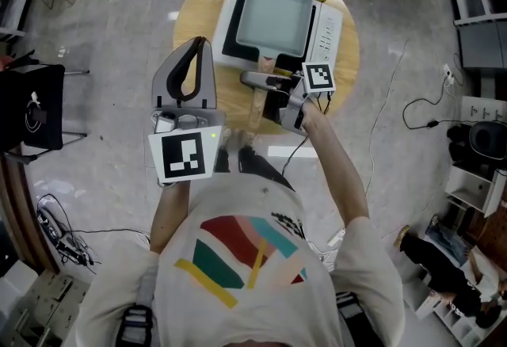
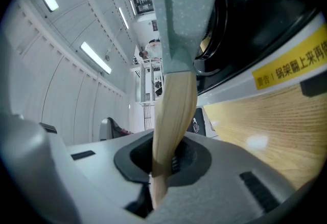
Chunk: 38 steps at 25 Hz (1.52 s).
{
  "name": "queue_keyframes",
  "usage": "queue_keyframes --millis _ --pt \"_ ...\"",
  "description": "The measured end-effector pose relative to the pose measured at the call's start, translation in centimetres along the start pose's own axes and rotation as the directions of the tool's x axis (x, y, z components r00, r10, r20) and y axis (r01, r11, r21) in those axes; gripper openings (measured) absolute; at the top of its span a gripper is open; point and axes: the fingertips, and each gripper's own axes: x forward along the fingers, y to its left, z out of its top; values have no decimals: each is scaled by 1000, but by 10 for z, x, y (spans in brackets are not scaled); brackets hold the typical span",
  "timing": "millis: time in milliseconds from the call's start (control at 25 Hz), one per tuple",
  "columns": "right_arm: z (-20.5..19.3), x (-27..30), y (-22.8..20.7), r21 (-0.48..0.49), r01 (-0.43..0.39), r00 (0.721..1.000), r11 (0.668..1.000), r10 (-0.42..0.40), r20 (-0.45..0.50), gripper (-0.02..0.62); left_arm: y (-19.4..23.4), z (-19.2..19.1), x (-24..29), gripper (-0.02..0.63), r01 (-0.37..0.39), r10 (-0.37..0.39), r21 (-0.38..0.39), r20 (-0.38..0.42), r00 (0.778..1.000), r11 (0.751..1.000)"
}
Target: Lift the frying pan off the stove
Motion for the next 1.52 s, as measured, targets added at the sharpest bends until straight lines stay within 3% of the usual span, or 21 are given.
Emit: queue_keyframes --millis 440,920,1320,1520 --pt "4 -6 18 -64 17 1000 998 -17 3 17 0 -3 -1 6 4 -4 -11 4 1000 1000" --pt "2 6 135 -289 -49 998 956 36 -51 17 1 32 -1 6 14 -13 -16 80 997 1000" --pt "-35 17 229 -553 -96 994 827 49 -99 17 1 75 -5 6 20 -21 9 190 981 1000" --pt "-63 13 252 -657 -80 995 750 25 -93 17 -2 94 -15 6 18 -21 13 227 974 1000"
